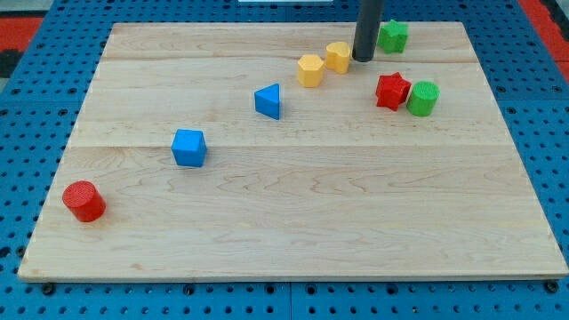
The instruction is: Push red star to blue triangle
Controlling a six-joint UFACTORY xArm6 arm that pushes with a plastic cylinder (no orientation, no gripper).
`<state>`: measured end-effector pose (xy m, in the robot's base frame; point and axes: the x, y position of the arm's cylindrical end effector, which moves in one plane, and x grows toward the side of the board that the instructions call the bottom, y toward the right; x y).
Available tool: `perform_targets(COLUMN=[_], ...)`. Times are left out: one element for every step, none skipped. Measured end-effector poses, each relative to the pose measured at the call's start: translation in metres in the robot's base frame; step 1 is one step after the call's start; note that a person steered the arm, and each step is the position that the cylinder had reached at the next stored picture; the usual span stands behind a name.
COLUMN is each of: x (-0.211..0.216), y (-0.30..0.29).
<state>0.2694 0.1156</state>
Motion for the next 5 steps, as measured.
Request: perform_targets(x=[0.004, 0.014, 0.000, 0.009, 0.057], y=[0.021, 0.064, 0.125, 0.161, 0.176])
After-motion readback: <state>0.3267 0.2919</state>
